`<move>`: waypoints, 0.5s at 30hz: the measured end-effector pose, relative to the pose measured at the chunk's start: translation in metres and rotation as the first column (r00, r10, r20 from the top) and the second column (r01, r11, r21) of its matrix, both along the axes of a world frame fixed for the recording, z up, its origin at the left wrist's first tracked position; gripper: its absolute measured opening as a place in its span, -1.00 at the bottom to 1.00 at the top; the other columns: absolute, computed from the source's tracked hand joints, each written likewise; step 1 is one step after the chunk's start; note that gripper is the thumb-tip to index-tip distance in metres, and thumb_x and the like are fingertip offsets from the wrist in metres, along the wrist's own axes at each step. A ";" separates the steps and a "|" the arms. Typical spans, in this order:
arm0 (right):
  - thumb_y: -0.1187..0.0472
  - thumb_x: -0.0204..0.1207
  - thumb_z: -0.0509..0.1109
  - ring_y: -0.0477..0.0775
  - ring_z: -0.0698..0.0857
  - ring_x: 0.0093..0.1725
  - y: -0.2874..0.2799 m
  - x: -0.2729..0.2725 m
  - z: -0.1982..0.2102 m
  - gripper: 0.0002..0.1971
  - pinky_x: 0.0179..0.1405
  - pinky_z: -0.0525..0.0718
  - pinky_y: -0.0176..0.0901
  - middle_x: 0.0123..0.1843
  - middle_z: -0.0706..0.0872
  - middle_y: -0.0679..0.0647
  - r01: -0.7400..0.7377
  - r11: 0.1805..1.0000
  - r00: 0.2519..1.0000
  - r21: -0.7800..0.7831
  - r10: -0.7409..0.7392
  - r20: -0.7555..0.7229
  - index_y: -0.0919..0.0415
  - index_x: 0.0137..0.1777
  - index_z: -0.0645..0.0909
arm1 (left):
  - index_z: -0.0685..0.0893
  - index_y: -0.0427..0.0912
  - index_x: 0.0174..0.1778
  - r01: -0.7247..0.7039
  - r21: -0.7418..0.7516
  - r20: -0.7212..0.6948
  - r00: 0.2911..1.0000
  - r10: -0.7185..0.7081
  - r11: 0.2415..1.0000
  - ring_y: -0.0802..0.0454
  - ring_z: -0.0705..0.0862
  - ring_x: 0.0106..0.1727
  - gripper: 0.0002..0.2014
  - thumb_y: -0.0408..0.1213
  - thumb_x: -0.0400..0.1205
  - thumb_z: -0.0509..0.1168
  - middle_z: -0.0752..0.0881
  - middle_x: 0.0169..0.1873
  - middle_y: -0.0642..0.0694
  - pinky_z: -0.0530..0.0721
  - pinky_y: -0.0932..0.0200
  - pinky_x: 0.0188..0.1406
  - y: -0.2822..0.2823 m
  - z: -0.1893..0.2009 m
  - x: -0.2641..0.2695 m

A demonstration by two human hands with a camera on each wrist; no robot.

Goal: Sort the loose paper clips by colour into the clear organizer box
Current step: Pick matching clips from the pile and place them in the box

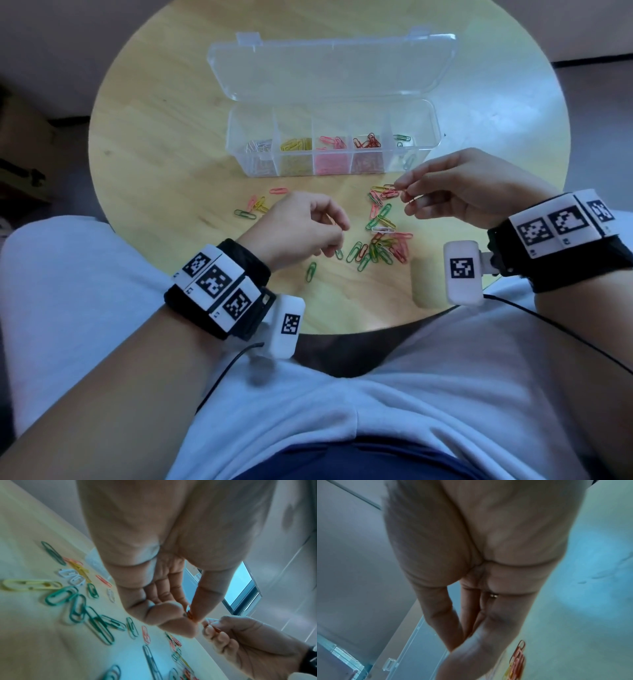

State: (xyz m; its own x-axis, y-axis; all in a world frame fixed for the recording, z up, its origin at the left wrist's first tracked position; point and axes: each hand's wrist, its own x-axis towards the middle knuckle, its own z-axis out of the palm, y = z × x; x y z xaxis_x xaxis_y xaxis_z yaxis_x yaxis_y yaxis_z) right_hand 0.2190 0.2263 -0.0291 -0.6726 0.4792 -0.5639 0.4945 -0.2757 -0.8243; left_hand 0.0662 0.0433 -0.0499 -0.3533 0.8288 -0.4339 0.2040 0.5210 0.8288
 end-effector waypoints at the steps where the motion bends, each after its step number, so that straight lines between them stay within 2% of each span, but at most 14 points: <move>1: 0.47 0.60 0.28 0.06 0.76 -0.38 -0.001 0.000 0.000 -0.85 -0.41 0.73 -0.27 -0.36 0.72 0.17 0.000 1.000 1.000 -0.016 0.000 -0.010 0.42 -0.10 0.70 | 0.71 -0.18 -0.24 -0.011 0.006 0.010 1.000 0.011 1.000 0.01 0.69 -0.42 -0.86 -0.51 0.47 0.34 0.77 -0.43 -0.16 0.54 0.22 -0.44 0.001 0.001 0.001; 4: 0.40 0.60 0.21 0.08 0.66 -0.42 -0.006 -0.003 0.003 -0.80 -0.45 0.67 -0.24 -0.37 0.64 0.15 -0.007 0.996 1.000 -0.091 0.004 -0.031 0.36 -0.20 0.62 | 0.62 -0.18 -0.32 -0.070 0.010 0.073 0.995 0.069 0.997 0.00 0.59 -0.50 -0.79 -0.52 0.54 0.20 0.70 -0.47 -0.14 0.46 0.23 -0.51 0.005 0.002 0.005; 6: 0.36 0.58 0.17 0.07 0.55 -0.45 -0.011 -0.007 0.005 -0.80 -0.45 0.53 -0.21 -0.39 0.56 0.13 -0.010 0.991 0.997 -0.133 0.000 -0.078 0.29 -0.26 0.53 | 0.53 -0.13 -0.38 -0.089 0.011 0.070 0.994 0.088 0.996 0.01 0.43 -0.52 -0.75 -0.48 0.56 0.09 0.58 -0.51 -0.08 0.35 0.20 -0.51 0.009 0.002 0.007; 8: 0.34 0.58 0.24 0.05 0.37 -0.49 -0.012 -0.007 0.004 -0.79 -0.47 0.32 -0.17 -0.47 0.46 0.08 -0.050 0.998 0.995 -0.039 0.047 -0.084 0.28 -0.29 0.55 | 0.53 -0.13 -0.32 0.008 0.000 -0.107 0.994 -0.008 1.000 -0.01 0.39 -0.47 -0.78 -0.39 0.60 0.08 0.51 -0.52 -0.01 0.31 0.13 -0.48 0.014 0.001 0.012; 9: 0.30 0.57 0.33 0.03 0.32 -0.49 -0.013 -0.007 0.004 -0.79 -0.47 0.26 -0.17 -0.51 0.44 0.04 -0.132 0.986 0.991 0.102 0.135 -0.021 0.26 -0.30 0.62 | 0.57 -0.14 -0.25 0.086 -0.023 -0.243 0.966 -0.089 0.996 -0.03 0.43 -0.43 -0.82 -0.33 0.62 0.11 0.52 -0.50 0.00 0.35 0.09 -0.43 0.015 0.000 0.016; 10: 0.22 0.53 0.43 0.01 0.33 -0.50 -0.014 -0.006 0.003 -0.82 -0.46 0.27 -0.18 -0.55 0.45 -0.01 -0.272 0.922 0.962 0.276 0.250 0.112 0.19 -0.30 0.71 | 0.60 -0.12 -0.16 0.155 -0.066 -0.374 0.912 -0.168 0.986 -0.04 0.48 -0.36 -0.88 -0.28 0.62 0.17 0.53 -0.47 0.02 0.39 0.07 -0.36 0.017 0.000 0.020; 11: 0.12 0.46 0.51 -0.04 0.39 -0.51 -0.015 -0.005 0.003 -0.86 -0.47 0.31 -0.20 -0.58 0.49 -0.08 -0.436 0.805 0.896 0.402 0.345 0.281 0.11 -0.30 0.77 | 0.62 -0.08 -0.08 0.211 -0.112 -0.466 0.852 -0.239 0.971 -0.04 0.51 -0.30 -0.93 -0.25 0.60 0.24 0.53 -0.45 0.05 0.41 0.08 -0.31 0.018 0.000 0.025; 12: 0.03 0.38 0.56 -0.15 0.42 -0.55 -0.017 -0.004 0.001 -0.89 -0.47 0.35 -0.25 -0.61 0.52 -0.14 -0.575 0.686 0.809 0.445 0.398 0.433 0.04 -0.28 0.80 | 0.62 -0.03 -0.01 0.252 -0.148 -0.520 0.803 -0.292 0.956 -0.03 0.52 -0.25 -0.90 -0.22 0.57 0.29 0.51 -0.43 0.08 0.41 0.10 -0.27 0.019 -0.003 0.028; 13: -0.01 0.33 0.59 -0.19 0.45 -0.58 -0.020 -0.003 0.000 -0.89 -0.50 0.35 -0.29 -0.63 0.53 -0.18 -0.666 0.609 0.730 0.430 0.415 0.543 -0.01 -0.29 0.80 | 0.62 0.01 0.04 0.285 -0.176 -0.557 0.761 -0.334 0.942 -0.03 0.51 -0.22 -0.85 -0.18 0.56 0.33 0.49 -0.42 0.10 0.40 0.12 -0.25 0.019 -0.005 0.030; 15: -0.03 0.26 0.65 -0.16 0.44 -0.57 -0.024 -0.003 -0.004 -0.86 -0.52 0.34 -0.26 -0.63 0.53 -0.16 -0.732 0.558 0.650 0.392 0.398 0.647 -0.01 -0.30 0.82 | 0.62 0.07 0.04 0.297 -0.214 -0.596 0.715 -0.365 0.931 -0.02 0.50 -0.17 -0.84 -0.10 0.57 0.37 0.49 -0.35 0.11 0.41 0.14 -0.20 0.022 -0.010 0.031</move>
